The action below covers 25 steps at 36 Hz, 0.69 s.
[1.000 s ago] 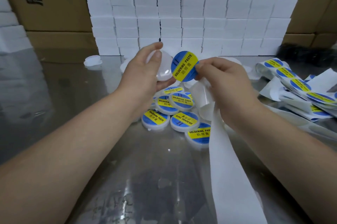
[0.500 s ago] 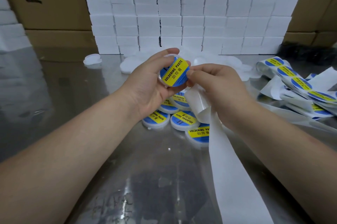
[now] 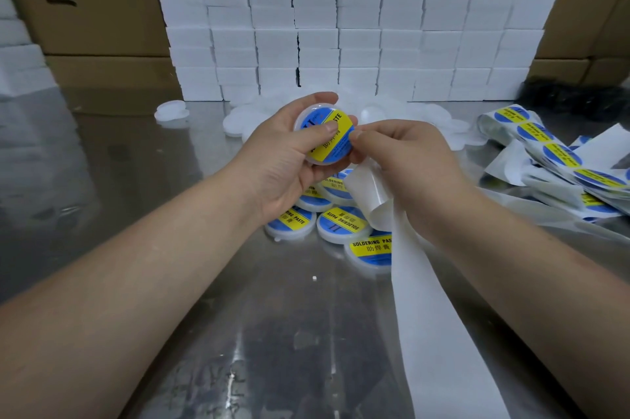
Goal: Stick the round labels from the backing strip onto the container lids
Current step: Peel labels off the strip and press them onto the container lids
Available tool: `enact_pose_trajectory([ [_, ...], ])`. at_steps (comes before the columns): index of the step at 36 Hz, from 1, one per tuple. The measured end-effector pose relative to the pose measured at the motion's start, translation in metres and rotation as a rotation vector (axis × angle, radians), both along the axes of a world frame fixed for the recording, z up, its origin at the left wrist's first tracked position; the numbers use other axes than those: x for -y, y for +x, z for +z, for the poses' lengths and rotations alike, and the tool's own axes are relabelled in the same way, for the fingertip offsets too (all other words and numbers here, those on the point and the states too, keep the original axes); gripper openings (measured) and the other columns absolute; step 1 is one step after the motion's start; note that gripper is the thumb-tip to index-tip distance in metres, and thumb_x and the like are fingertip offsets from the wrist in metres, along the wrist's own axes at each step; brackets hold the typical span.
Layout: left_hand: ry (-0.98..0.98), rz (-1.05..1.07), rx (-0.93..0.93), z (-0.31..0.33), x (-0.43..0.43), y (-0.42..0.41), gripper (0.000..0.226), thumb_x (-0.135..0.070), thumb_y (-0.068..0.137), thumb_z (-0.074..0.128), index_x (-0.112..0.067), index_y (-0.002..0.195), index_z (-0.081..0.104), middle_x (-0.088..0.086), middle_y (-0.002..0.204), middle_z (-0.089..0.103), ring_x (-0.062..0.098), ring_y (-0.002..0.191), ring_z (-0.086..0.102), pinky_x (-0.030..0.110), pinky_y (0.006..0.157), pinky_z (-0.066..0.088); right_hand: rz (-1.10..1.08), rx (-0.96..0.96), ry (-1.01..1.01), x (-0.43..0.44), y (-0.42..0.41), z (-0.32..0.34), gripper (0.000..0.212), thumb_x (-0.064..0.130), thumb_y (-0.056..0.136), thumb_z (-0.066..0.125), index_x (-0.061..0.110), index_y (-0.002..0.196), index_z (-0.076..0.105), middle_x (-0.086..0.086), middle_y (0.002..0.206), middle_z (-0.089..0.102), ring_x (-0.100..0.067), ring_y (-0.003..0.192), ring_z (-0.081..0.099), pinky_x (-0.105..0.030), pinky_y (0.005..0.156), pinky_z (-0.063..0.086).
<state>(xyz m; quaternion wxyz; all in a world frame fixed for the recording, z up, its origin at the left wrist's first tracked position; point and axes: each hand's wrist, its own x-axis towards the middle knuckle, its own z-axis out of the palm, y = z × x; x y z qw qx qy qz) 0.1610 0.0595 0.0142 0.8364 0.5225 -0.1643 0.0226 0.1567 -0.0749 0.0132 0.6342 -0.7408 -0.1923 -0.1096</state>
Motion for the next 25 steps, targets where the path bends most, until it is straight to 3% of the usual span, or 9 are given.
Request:
enact_pose_trajectory([
  [10, 0.018, 0.016, 0.001, -0.0002, 0.0007, -0.0011, 0.024, 0.002, 0.088, 0.051, -0.019, 0.097, 0.060, 0.006, 0.086, 0.073, 0.020, 0.078, 0.070, 0.031, 0.066, 0.057, -0.008, -0.003, -0.016, -0.0002, 0.0012, -0.0009, 0.038, 0.018, 0.083, 0.060, 0.035, 0.050, 0.068, 0.014, 0.055, 0.064, 0.000, 0.057, 0.056, -0.023, 0.065, 0.043],
  [18, 0.055, 0.037, 0.003, -0.0017, 0.0004, -0.0010, 0.026, 0.002, 0.088, 0.052, -0.021, 0.096, 0.061, 0.006, 0.090, 0.072, 0.020, 0.079, 0.070, 0.029, 0.065, 0.056, 0.012, -0.009, -0.016, 0.0013, -0.0004, 0.0013, 0.042, 0.017, 0.084, 0.059, 0.033, 0.046, 0.066, 0.015, 0.052, 0.062, 0.004, 0.052, 0.054, -0.016, 0.057, 0.040],
  [25, 0.075, 0.051, 0.001, -0.0025, 0.0020, -0.0016, 0.026, 0.002, 0.087, 0.053, -0.021, 0.096, 0.061, 0.006, 0.092, 0.071, 0.019, 0.077, 0.069, 0.029, 0.065, 0.056, -0.003, -0.007, -0.025, 0.0002, 0.0003, -0.0002, 0.038, 0.018, 0.084, 0.059, 0.032, 0.049, 0.068, 0.012, 0.053, 0.063, -0.004, 0.057, 0.054, -0.023, 0.063, 0.044],
])
